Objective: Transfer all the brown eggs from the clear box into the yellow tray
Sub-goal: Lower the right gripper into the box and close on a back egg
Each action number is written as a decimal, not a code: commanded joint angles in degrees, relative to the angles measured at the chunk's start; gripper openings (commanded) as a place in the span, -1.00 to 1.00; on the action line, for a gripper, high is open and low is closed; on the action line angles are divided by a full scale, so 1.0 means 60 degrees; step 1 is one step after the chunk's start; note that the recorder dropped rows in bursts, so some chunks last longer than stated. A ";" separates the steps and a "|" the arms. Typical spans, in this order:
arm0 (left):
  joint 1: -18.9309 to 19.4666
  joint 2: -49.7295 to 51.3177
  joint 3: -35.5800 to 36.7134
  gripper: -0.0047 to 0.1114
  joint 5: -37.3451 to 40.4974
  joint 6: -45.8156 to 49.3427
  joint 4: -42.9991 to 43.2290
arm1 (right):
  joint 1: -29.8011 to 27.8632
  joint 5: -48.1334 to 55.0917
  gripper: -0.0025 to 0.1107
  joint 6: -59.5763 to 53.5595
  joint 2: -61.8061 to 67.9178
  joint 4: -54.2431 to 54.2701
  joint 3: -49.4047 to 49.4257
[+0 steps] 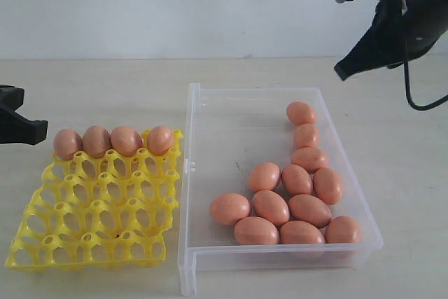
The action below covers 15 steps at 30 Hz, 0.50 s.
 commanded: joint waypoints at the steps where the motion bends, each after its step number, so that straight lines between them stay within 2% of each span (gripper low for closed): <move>1: 0.0018 -0.0028 0.0043 -0.85 0.0119 -0.0023 -0.0087 | 0.0005 0.0191 -0.96 -0.3574 -0.0001 0.4663 -0.0202; 2: 0.0018 -0.0028 0.0043 -0.85 0.0144 -0.0023 -0.0087 | 0.0002 0.0273 -0.96 -0.4101 0.0068 0.5262 -0.0202; 3: 0.0018 -0.0028 0.0043 -0.85 0.0190 -0.0023 -0.0087 | 0.0002 0.0599 -0.88 -0.5598 0.0212 0.6490 -0.0202; 4: 0.0018 -0.0028 0.0043 -0.85 0.0233 -0.0023 -0.0087 | 0.0002 0.0752 -0.82 -0.6074 0.0318 0.6840 -0.0202; 7: 0.0018 -0.0028 0.0043 -0.85 0.0295 -0.0023 -0.0087 | 0.0002 0.0845 -0.18 -0.5889 0.0746 0.7941 -0.0202; 8: 0.0018 -0.0028 0.0043 -0.85 0.0295 -0.0023 -0.0087 | 0.0002 0.0807 -0.09 -0.5826 0.0863 0.7986 -0.0202; 10: 0.0018 -0.0028 0.0043 -0.85 0.0387 -0.0023 -0.0087 | 0.0002 0.0766 -0.08 -0.5845 0.1177 0.7791 -0.0202; 15: 0.0018 -0.0028 0.0043 -0.85 0.0503 -0.0023 -0.0087 | 0.0002 0.0462 -0.08 -0.8862 0.1693 0.7399 -0.0181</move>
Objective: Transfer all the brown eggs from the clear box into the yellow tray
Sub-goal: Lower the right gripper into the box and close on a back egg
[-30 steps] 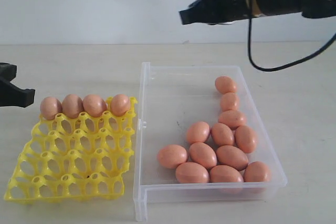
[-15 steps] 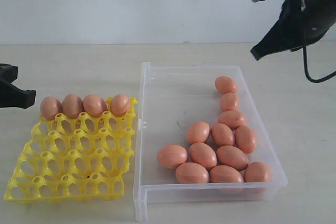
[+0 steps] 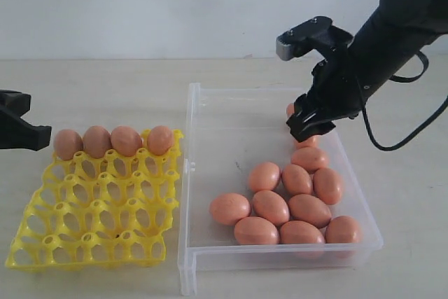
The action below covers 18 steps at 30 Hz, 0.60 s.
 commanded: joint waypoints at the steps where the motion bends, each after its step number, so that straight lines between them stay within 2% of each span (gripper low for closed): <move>1: 0.0018 -0.0028 0.0043 -0.85 0.0075 -0.0023 -0.0087 | 0.0002 -0.0344 -0.08 -0.1910 0.0122 -0.0168 -0.0051; 6: 0.0018 -0.0028 0.0043 -0.85 0.0075 -0.0023 -0.0087 | 0.0002 -0.0695 -0.08 -0.2845 0.0142 -0.0299 -0.0051; 12: 0.0018 -0.0028 0.0043 -0.85 0.0075 -0.0023 -0.0087 | 0.0002 -0.0227 -0.08 -0.3857 0.0443 -0.0299 -0.0051; 18: 0.0018 -0.0028 0.0043 -0.85 0.0106 -0.0023 -0.0087 | 0.0002 -0.0608 -0.08 -0.4140 0.1035 -0.0299 -0.0051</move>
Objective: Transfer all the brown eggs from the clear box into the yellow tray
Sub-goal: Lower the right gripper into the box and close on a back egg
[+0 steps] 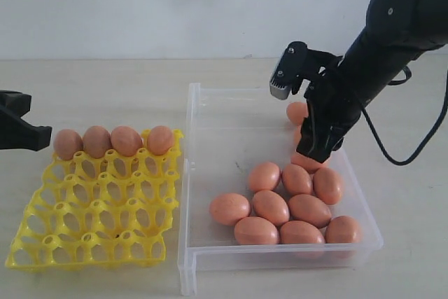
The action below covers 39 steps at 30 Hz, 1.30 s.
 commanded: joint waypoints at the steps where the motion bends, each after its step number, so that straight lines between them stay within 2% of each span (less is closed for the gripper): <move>1: 0.0018 -0.0028 0.0043 -0.85 0.0068 -0.0023 -0.0087 | 0.0002 -0.0260 -0.08 -0.0260 0.0363 -0.0094 -0.0051; 27: 0.0018 -0.0028 0.0043 -0.85 0.0050 -0.0023 -0.0087 | 0.0002 -0.0892 -0.08 -0.1728 0.1197 -0.0322 -0.0051; 39: 0.0018 -0.0028 0.0043 -0.85 0.0115 -0.0023 -0.0087 | 0.0666 -0.1248 -0.08 -0.1914 0.1197 -0.0347 -0.0051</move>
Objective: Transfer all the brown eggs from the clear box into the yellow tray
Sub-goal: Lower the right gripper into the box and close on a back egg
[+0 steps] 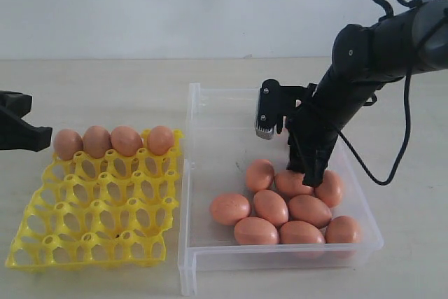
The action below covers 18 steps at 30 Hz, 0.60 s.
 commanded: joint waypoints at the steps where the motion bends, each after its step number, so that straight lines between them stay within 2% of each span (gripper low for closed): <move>1: 0.0018 -0.0028 0.0043 -0.85 0.0102 -0.0023 -0.0087 | 0.0114 -0.0214 -0.08 0.0080 0.0002 -0.0018 -0.0051; 6: 0.0018 -0.0028 0.0043 -0.85 0.0184 -0.0023 -0.0087 | 0.0096 -0.0228 -0.08 0.0912 0.0002 -0.0637 -0.0051; 18: 0.0018 -0.0028 0.0043 -0.85 0.0254 -0.0023 -0.0087 | 0.0096 0.0192 -0.08 0.0943 0.0002 -0.1555 -0.0051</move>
